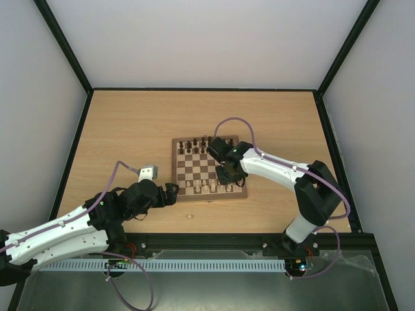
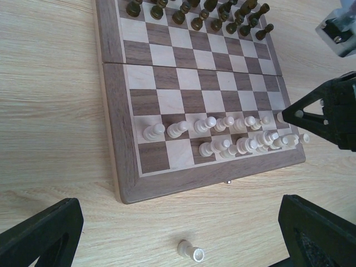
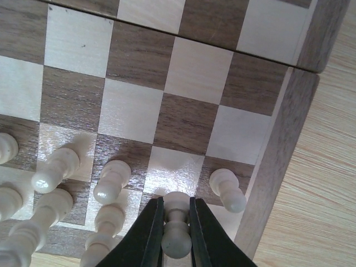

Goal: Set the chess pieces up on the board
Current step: Place the chess piece on the chessboard.

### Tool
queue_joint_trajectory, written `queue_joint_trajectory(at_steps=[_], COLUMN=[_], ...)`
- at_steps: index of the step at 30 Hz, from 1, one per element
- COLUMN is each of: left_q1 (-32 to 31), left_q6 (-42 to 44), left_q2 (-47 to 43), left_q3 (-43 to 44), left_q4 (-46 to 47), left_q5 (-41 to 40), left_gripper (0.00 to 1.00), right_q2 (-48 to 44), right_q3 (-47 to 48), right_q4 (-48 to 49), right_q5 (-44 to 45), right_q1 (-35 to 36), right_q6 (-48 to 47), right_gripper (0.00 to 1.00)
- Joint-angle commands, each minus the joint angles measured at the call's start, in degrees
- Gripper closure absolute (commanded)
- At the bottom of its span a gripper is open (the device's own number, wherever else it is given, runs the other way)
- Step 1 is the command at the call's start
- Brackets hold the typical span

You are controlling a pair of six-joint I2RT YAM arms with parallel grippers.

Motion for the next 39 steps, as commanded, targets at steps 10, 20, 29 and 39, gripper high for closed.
queue_joint_trajectory(at_steps=[10,20,29,39], left_q1=[-0.3,-0.3,-0.3,-0.3], left_q6=[0.3,0.3,0.5,0.4], left_q2=[1.6,2.3,2.0,2.0], left_q3=[-0.8,-0.4,-0.2,-0.3], left_q4=[2.0,2.1,1.5,1.4], left_q5=[-0.3,-1.0,-1.2,-1.6], left_gripper=[0.01,0.01,0.01,0.01], right_q2=[2.7,3.8,3.6,1.7], right_q3=[-2.3,-1.9,-1.9,0.3], right_q4=[1.6,1.7,1.6,0.5], right_q5=[-1.4,-1.4,-1.2,-0.9], right_q1=[-0.4,-0.7,-0.8,-0.8], right_q6=[-1.7,-2.3,-2.2,-1.9], right_gripper=[0.88,0.87,0.81,0.72])
